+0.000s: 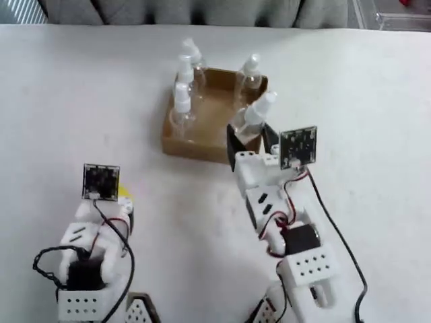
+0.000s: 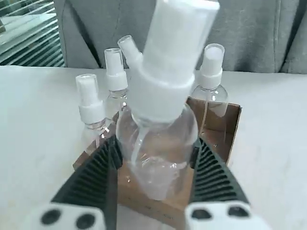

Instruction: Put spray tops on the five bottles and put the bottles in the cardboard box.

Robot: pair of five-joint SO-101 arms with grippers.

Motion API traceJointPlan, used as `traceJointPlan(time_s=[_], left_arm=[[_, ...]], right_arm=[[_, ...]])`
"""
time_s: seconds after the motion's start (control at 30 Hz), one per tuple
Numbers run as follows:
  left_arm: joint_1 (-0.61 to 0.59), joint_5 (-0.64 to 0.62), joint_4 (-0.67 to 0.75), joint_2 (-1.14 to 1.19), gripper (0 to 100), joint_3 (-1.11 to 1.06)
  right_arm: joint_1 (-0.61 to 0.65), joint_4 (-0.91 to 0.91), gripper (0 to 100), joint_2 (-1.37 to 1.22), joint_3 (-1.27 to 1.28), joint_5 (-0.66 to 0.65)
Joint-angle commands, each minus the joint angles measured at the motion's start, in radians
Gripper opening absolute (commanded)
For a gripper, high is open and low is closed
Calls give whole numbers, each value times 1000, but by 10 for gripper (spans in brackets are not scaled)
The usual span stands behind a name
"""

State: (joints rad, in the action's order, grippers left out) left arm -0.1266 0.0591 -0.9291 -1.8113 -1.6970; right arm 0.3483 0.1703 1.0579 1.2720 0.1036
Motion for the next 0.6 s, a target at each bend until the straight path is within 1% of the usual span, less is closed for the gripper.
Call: traceJointPlan(time_s=[0.0,0.27,0.47,0.57], left_arm=[[-7,9,-75,-13,20,5],[-5,9,-92,-13,20,5],[-7,9,-98,-13,20,5],[-7,9,-115,-13,20,5]], right_arm=[[-13,-65,15,-105,-101,-12],[-71,-217,15,-358,-184,-12],[-111,-272,15,-536,-264,-12],[-111,-300,15,-618,-292,-12]])
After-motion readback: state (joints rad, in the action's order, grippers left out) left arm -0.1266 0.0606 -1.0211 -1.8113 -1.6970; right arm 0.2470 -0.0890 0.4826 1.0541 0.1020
